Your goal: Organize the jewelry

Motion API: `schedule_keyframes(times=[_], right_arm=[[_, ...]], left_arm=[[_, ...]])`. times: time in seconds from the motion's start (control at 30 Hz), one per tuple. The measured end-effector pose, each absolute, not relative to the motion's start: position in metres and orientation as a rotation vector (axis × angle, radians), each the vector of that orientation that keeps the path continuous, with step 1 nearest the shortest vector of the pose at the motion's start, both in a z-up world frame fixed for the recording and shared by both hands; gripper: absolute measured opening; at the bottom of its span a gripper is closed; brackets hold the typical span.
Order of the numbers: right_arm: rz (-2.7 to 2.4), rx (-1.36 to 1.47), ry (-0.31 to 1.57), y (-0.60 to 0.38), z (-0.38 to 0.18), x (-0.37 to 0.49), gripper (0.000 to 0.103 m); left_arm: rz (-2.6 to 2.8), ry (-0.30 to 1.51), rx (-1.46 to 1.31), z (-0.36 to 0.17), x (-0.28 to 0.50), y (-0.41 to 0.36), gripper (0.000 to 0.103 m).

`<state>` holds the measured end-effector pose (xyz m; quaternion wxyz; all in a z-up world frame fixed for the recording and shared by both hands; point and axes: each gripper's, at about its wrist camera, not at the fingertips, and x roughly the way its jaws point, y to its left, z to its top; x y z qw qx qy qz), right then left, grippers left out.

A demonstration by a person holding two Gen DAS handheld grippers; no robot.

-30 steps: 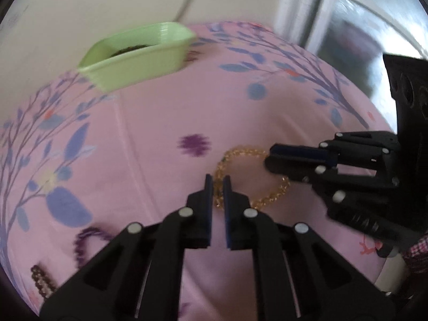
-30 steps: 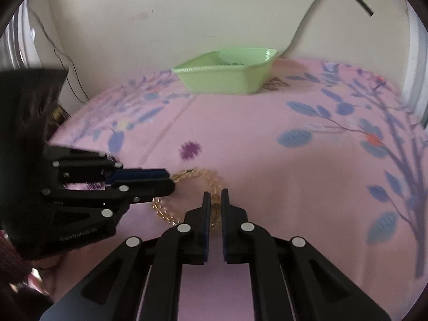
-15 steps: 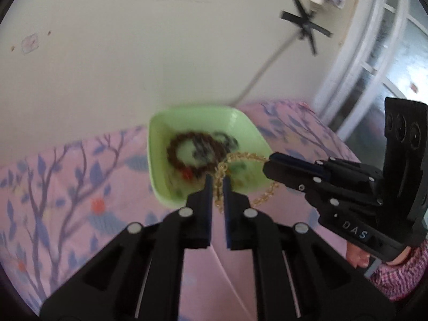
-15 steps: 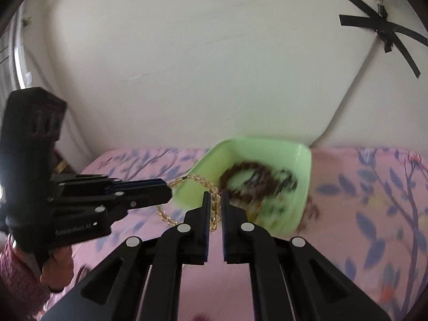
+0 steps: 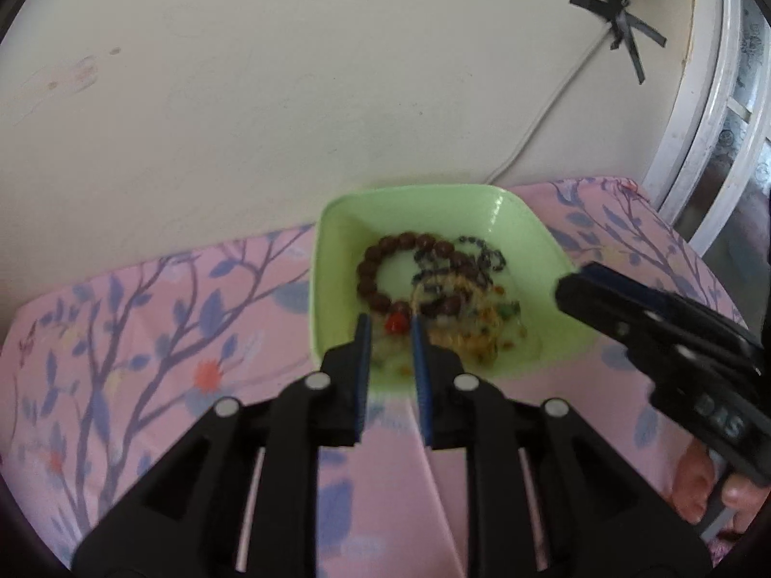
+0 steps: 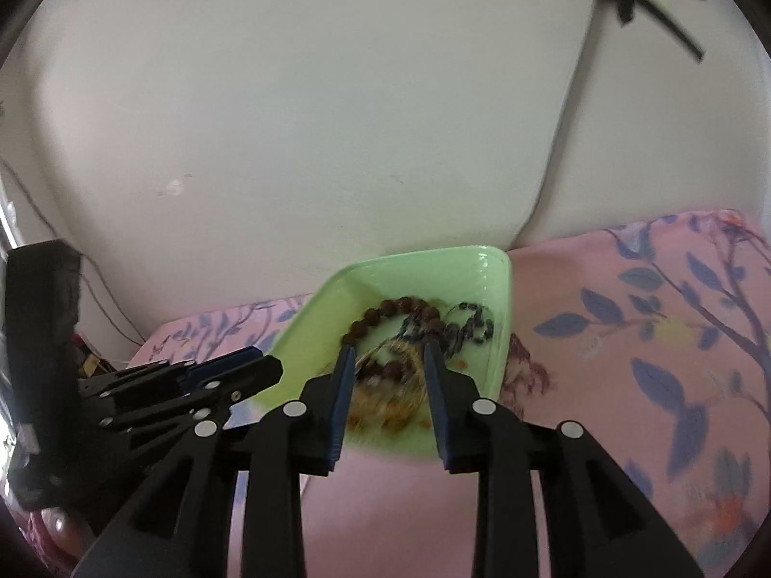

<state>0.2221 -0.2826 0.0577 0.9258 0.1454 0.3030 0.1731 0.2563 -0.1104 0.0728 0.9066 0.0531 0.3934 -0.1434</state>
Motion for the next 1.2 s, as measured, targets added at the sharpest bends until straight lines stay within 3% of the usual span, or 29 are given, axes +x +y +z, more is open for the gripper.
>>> schedule_keyframes(times=[0.53, 1.2], right_arm=[[0.329, 0.325, 0.707, -0.256, 0.014, 0.074, 0.002], [0.373, 0.272, 0.723, -0.213, 0.017, 0.022, 0.002]], left_arm=[[-0.226, 0.866, 0.121, 0.038, 0.13, -0.086, 0.016], [-0.189, 0.828, 0.106, 0.037, 0.068, -0.043, 0.016]])
